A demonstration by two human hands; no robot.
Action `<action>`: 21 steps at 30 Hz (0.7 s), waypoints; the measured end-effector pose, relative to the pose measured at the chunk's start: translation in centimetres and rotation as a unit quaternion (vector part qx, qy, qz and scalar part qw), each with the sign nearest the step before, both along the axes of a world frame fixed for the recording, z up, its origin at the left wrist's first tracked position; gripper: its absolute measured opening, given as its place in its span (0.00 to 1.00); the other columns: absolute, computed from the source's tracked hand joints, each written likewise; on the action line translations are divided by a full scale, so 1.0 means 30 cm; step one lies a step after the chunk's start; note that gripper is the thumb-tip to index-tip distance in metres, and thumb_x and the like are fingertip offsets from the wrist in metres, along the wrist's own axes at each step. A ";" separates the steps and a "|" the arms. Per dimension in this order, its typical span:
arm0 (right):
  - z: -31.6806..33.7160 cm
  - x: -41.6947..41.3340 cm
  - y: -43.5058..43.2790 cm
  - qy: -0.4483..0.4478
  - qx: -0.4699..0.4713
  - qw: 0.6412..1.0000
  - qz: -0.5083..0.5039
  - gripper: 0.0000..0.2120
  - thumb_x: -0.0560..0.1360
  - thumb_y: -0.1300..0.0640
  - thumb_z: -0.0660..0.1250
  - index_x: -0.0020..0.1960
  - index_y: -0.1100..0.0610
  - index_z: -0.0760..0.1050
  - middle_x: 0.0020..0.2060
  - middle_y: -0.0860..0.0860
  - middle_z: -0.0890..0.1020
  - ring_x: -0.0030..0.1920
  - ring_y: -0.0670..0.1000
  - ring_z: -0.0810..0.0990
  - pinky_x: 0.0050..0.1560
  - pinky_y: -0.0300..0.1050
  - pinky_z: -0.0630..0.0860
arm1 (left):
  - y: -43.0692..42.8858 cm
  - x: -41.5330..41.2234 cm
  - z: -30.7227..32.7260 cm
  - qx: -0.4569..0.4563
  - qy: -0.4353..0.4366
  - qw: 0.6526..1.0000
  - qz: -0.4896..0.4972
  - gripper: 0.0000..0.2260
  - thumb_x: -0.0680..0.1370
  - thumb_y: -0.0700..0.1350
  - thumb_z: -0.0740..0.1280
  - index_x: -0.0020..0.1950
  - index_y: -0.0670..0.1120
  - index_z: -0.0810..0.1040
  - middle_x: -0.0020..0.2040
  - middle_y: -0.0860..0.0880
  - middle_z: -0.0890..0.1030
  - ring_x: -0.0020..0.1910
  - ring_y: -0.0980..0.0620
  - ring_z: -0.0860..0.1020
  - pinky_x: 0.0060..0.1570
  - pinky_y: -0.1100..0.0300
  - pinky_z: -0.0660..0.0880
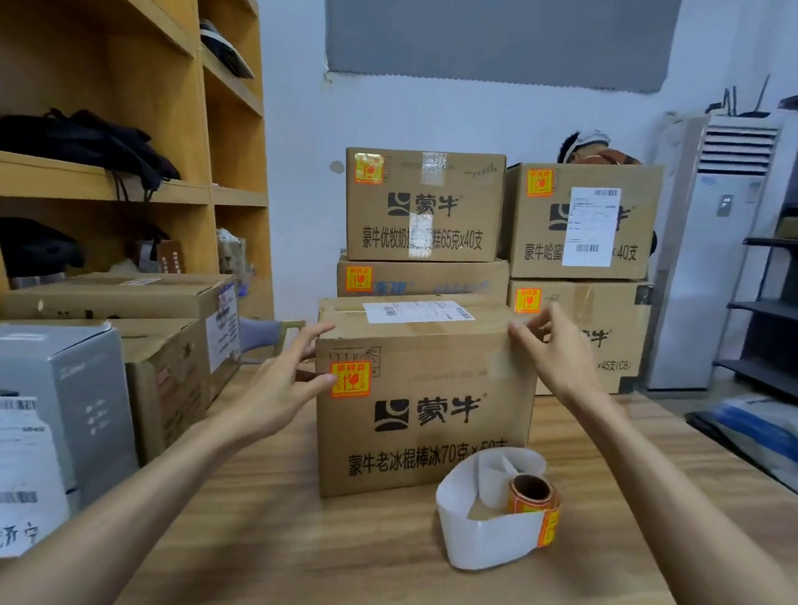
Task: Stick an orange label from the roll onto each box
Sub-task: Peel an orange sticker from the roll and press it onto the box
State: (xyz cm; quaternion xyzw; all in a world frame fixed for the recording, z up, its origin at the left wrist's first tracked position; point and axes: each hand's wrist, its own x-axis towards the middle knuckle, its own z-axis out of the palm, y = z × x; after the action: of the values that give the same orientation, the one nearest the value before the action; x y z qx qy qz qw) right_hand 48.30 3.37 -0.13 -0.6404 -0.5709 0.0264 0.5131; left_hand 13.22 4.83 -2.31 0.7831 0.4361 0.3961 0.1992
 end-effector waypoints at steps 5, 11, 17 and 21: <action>0.015 0.162 -0.039 0.012 0.004 0.998 -0.060 0.16 0.75 0.44 0.70 0.49 0.56 0.72 0.48 0.51 0.81 0.50 0.53 0.79 0.48 0.51 0.76 | 0.052 0.179 -0.009 -0.016 -0.020 0.998 -0.064 0.28 0.82 0.47 0.67 0.75 0.67 0.60 0.70 0.60 0.71 0.74 0.55 0.65 0.71 0.40 0.68; 0.007 0.387 -0.074 -0.031 0.008 0.993 -0.110 0.15 0.76 0.40 0.66 0.56 0.49 0.76 0.55 0.50 0.83 0.57 0.53 0.80 0.55 0.60 0.78 | 0.112 0.430 0.000 0.003 -0.015 0.994 -0.107 0.27 0.81 0.43 0.69 0.74 0.63 0.63 0.65 0.59 0.76 0.64 0.59 0.75 0.66 0.56 0.74; 0.009 0.557 -0.093 -0.045 -0.043 0.992 -0.105 0.28 0.75 0.36 0.66 0.67 0.53 0.75 0.60 0.50 0.81 0.60 0.51 0.78 0.57 0.54 0.76 | 0.169 0.677 -0.006 0.029 0.005 0.989 -0.145 0.27 0.81 0.45 0.68 0.76 0.61 0.61 0.69 0.57 0.75 0.66 0.59 0.73 0.61 0.61 0.73; -0.001 0.657 -0.076 -0.014 -0.044 0.993 -0.106 0.29 0.74 0.36 0.67 0.68 0.53 0.73 0.62 0.53 0.80 0.62 0.53 0.77 0.60 0.55 0.75 | 0.220 0.797 -0.021 0.032 -0.002 0.989 -0.144 0.28 0.81 0.47 0.69 0.74 0.66 0.61 0.69 0.55 0.76 0.67 0.54 0.74 0.64 0.50 0.75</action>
State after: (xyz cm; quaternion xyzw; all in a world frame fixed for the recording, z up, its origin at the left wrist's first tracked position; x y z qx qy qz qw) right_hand 68.01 1.10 -0.17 -0.7197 -0.5052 -0.0123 0.4760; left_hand 37.13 11.42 -2.92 0.8431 0.3057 0.3781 0.2298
